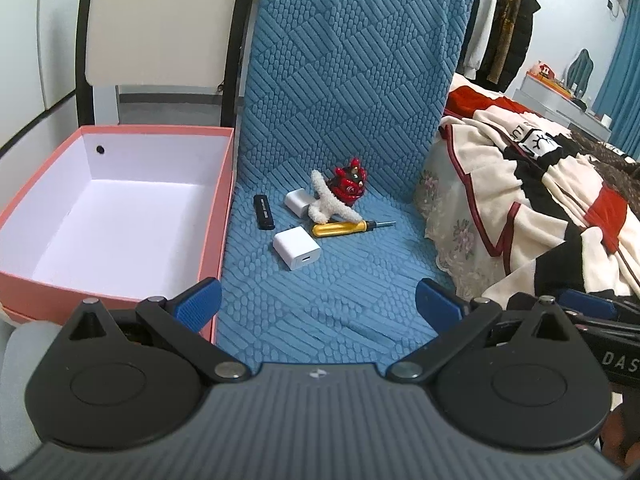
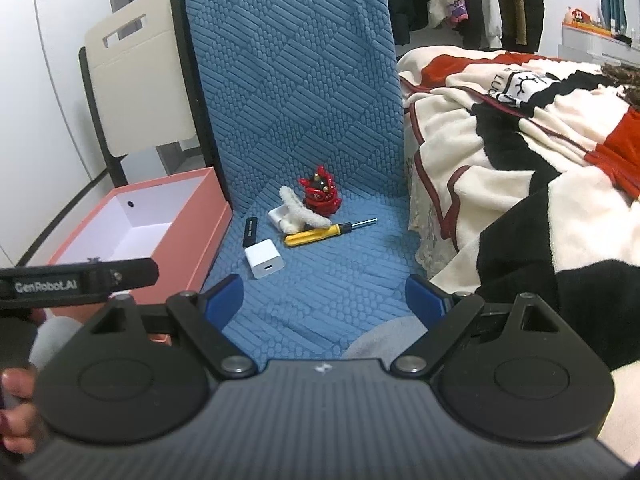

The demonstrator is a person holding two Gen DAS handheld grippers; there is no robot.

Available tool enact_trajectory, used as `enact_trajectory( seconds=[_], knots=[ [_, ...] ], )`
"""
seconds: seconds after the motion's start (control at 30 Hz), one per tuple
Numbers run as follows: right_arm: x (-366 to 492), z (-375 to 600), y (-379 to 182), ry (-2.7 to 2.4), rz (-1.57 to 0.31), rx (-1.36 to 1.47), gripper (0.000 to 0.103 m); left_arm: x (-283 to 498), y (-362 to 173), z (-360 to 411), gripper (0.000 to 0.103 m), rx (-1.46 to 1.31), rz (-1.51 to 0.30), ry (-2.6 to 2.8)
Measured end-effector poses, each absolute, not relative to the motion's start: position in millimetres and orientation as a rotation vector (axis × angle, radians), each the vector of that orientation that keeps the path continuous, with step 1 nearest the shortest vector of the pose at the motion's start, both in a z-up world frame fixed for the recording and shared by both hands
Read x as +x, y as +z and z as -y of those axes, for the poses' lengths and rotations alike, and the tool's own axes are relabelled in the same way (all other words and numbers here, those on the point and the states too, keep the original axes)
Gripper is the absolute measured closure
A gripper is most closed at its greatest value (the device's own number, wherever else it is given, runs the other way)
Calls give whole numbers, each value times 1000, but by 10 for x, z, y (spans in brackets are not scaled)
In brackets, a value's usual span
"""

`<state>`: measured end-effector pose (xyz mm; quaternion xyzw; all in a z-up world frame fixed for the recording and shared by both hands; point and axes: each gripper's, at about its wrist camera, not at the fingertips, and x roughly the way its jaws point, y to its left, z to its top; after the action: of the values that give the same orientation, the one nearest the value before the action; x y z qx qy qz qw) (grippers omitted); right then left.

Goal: Organize rigid objects
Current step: 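Move the right tool toward the red devil figurine on the seat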

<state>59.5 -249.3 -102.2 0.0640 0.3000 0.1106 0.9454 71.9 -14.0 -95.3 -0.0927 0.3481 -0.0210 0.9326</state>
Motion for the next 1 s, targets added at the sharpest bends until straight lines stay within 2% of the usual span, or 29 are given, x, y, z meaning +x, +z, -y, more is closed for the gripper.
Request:
enact_trajectory(
  seconds=[1.0],
  knots=[
    [745, 2648, -1107, 234, -620, 162, 14, 908, -1195, 119, 0, -194, -789, -24]
  ],
)
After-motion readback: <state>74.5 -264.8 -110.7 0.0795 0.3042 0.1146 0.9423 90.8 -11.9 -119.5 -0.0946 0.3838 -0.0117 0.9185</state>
